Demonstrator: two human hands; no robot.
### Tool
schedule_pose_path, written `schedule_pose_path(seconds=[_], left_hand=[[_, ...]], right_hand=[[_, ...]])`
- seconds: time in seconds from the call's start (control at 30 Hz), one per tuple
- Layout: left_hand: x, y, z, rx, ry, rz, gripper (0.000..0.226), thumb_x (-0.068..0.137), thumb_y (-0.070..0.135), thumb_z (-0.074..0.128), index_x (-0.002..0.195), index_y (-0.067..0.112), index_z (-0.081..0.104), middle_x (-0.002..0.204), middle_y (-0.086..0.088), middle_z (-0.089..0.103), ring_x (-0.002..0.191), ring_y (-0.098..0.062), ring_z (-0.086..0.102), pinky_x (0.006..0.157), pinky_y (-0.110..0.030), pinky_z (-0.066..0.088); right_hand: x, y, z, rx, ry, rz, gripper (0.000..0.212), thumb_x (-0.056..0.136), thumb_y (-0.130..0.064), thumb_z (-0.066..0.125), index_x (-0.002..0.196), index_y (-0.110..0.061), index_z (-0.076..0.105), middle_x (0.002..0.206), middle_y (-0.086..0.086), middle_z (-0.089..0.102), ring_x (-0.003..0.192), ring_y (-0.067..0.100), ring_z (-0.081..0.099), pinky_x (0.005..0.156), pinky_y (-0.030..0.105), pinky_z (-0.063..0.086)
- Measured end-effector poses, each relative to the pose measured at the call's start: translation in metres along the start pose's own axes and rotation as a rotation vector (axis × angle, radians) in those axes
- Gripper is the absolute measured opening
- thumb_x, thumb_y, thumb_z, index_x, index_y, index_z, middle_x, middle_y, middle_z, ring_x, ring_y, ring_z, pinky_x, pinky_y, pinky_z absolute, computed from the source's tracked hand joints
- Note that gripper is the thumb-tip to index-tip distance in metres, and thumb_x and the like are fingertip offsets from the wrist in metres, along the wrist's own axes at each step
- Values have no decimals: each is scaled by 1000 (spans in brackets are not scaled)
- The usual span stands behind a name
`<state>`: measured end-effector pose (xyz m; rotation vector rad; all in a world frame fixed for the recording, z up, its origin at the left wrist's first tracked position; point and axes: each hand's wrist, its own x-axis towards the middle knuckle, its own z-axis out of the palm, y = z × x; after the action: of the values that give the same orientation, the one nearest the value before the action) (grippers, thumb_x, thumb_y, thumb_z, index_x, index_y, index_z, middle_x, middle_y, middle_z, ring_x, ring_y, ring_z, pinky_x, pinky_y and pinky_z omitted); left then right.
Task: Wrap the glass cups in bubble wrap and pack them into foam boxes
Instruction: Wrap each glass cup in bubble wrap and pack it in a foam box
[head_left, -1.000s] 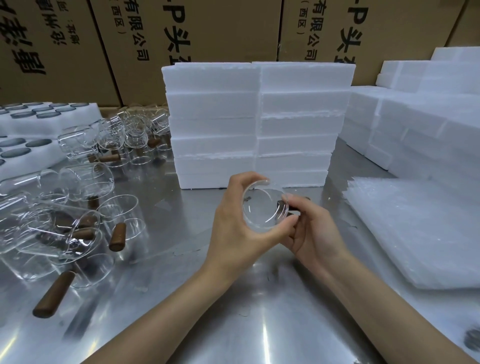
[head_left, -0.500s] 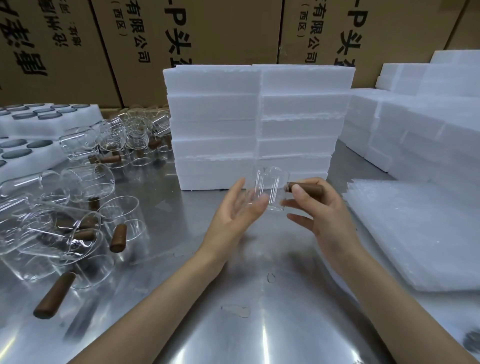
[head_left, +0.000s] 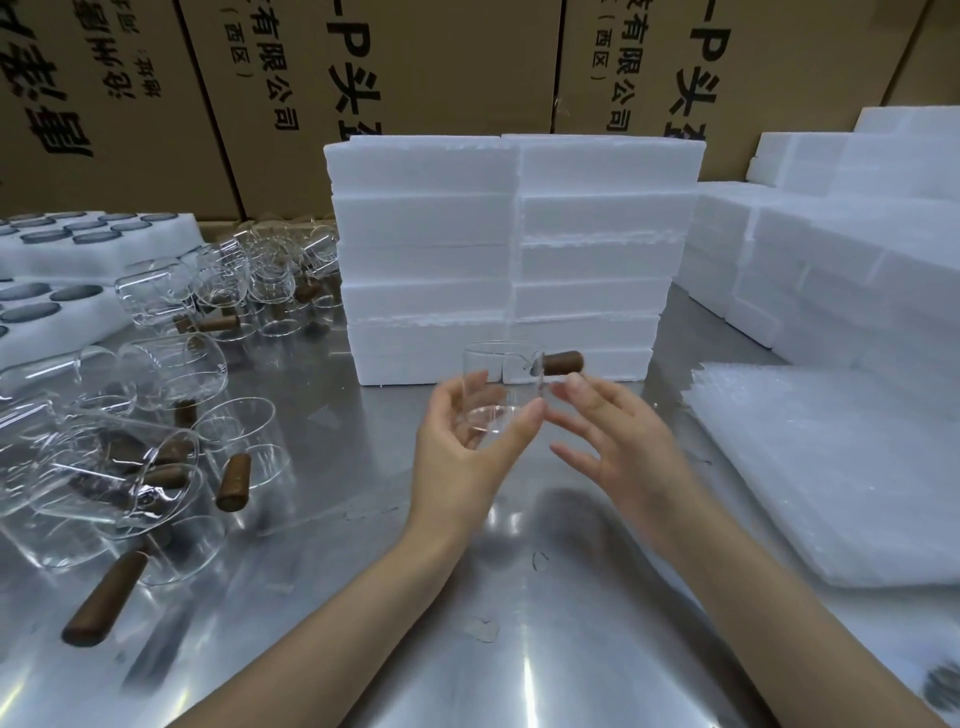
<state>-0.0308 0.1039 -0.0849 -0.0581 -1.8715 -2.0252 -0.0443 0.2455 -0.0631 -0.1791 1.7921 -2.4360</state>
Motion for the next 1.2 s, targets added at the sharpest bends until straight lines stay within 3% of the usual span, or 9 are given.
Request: schedule_pose_path(seconds=[0.07,0.17,0.3,0.47,0.6,0.7,0.83,1.03,1.2], left_hand=[[-1,-3,2,37,70,71,62,62,36,88,111,25,52,111,5,63,103,-9,64,97,-31,50],[-4,-7,6,130,88,155,64,59,31,87,107,34,45,110,8,56,104,-4,60,98,-25,46],[-6,-9,10,241,44,218,75,53,43,84,110,44,36,125,7,47,116,4,48,89,-4,36],[-6,-6,8,365,-45,291,105,51,65,75,134,38,17,135,12,24,132,5,26,102,0,20],[-1,2,-1,518,9,526,101,67,57,75,147,23,23,144,12,27,139,-4,24,114,-17,19],[0,5,-3,595,-20,585,90,72,53,74,145,26,28,144,20,31,143,-7,21,119,-37,17],[0,7,-4,603,-22,597,68,78,51,68,138,31,41,135,20,48,141,-4,26,119,-28,2],[6,10,-11,1023,111,780,68,69,20,84,132,21,57,124,6,63,134,-17,39,114,-39,-6],[3,13,-9,1139,136,914,68,73,16,77,136,23,51,130,7,59,137,-21,39,113,-44,-10]], right_hand=[[-3,6,8,-17,-2,29,83,54,-48,76,125,-16,50,117,-3,66,102,5,66,81,27,53],[-6,13,21,-83,8,-15,74,56,-41,87,115,-19,48,108,-3,63,92,2,65,85,26,52],[-7,13,25,-148,58,-144,60,55,-36,86,102,-19,52,97,-2,61,73,-2,61,69,12,48],[-1,-1,7,154,-56,82,47,57,-42,70,98,-18,65,91,0,69,81,10,68,76,26,52],[1,-6,-4,283,-125,171,46,66,-49,58,94,-15,71,85,3,67,77,14,66,75,27,52],[1,-6,-4,271,-209,188,49,68,-49,56,98,-14,71,87,3,67,76,15,66,74,28,54],[0,-6,-4,216,-305,193,55,72,-50,52,109,-13,68,96,4,70,90,17,65,89,35,51],[-4,0,7,-219,-2,41,66,65,-60,67,120,-27,54,119,-6,63,105,4,62,90,35,52],[-5,4,11,-337,43,-87,71,55,-51,81,114,-27,51,113,-3,62,99,6,65,90,31,52]])
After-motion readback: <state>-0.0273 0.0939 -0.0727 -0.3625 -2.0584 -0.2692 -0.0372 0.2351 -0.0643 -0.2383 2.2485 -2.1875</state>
